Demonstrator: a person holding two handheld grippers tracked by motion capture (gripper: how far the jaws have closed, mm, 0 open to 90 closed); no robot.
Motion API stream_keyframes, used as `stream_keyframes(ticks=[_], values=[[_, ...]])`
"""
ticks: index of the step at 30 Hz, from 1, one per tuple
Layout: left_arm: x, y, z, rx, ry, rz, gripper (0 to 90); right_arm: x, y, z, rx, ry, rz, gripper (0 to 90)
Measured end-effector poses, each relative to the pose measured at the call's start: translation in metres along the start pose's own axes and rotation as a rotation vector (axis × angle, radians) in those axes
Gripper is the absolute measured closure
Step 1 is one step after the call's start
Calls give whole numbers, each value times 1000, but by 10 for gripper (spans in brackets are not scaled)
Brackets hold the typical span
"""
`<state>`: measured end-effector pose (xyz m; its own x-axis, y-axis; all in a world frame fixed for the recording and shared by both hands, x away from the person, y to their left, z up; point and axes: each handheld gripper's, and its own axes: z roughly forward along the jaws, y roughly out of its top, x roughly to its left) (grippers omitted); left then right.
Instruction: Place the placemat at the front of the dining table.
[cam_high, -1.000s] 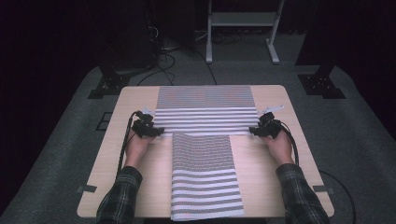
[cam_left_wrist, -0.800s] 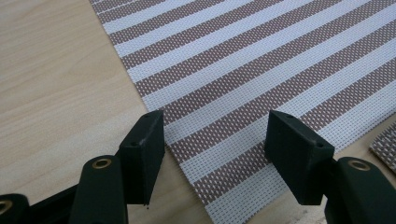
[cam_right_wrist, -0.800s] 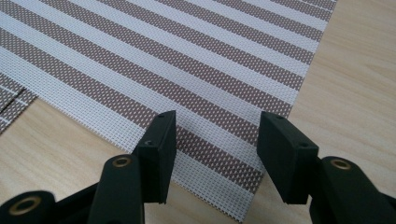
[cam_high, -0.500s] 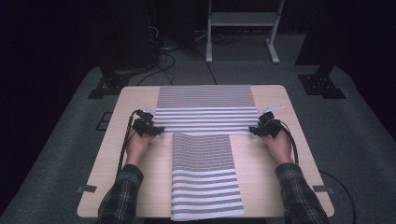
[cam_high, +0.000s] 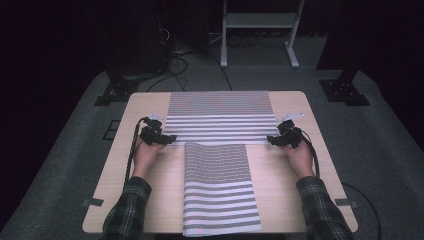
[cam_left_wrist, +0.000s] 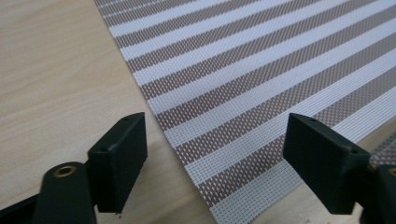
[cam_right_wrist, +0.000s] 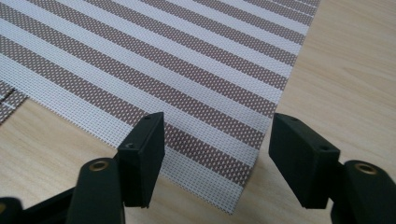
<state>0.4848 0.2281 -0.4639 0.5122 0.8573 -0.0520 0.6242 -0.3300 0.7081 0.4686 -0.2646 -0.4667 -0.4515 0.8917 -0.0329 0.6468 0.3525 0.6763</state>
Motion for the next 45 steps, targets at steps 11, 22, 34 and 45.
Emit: stream_keyframes(ticks=[11,22,34,45], values=[[1,2,-32,-34,-52,19,3,5,-2,-27,-32,36,38,64],[-16,-20,-73,-102,-83,41,0,19,-22,-53,-104,87,-3,0],[-36,-58,-116,-117,-58,76,0,26,-54,-94,-198,71,-11,0],[-59,-99,-137,-136,-57,99,0,31,-96,-120,-232,43,-29,0]])
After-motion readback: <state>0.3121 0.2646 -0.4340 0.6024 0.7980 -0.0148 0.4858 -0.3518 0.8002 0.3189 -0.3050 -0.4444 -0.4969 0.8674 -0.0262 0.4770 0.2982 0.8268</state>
